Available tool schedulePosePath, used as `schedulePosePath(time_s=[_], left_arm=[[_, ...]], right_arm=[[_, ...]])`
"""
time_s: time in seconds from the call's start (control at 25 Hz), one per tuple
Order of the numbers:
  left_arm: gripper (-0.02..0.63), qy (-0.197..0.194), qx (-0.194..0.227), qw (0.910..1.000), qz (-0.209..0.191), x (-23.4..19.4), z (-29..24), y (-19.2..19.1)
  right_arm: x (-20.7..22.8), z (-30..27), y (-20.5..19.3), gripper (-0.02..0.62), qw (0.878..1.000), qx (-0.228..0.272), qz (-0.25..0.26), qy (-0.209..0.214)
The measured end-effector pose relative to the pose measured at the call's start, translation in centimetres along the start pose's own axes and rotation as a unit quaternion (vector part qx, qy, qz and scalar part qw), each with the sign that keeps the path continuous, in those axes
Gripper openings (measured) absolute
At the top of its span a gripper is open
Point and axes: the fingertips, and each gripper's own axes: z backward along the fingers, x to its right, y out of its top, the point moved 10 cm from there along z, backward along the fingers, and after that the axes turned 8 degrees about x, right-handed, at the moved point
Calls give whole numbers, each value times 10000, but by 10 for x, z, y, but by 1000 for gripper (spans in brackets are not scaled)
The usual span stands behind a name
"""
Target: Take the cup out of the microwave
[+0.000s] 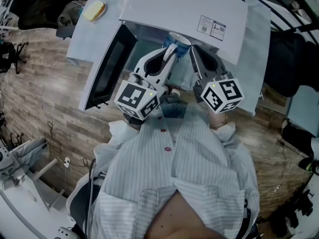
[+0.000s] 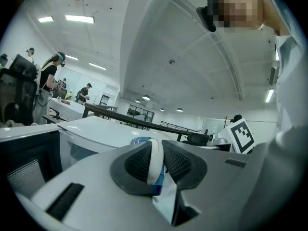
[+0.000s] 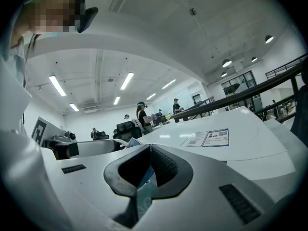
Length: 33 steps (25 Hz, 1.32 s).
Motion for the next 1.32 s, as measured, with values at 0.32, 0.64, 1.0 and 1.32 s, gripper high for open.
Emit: schedulePosePath(time_s=[0.32, 0.64, 1.0, 1.32], left_arm=[[71, -25, -15, 10000, 5, -2, 0, 2], [71, -17, -24, 10000, -5, -3, 0, 2], [71, 10, -12, 10000, -1, -6, 2, 3], [71, 21, -27, 10000, 7, -7, 3, 2]], right_arm=[[-3, -3, 0, 35, 10000, -67, -6, 58], [-3, -4, -2, 35, 9999, -77, -30, 62], [-4, -6, -4, 35, 9998, -67, -139, 80], [-6, -8, -8, 35, 9998, -119, -139, 107]])
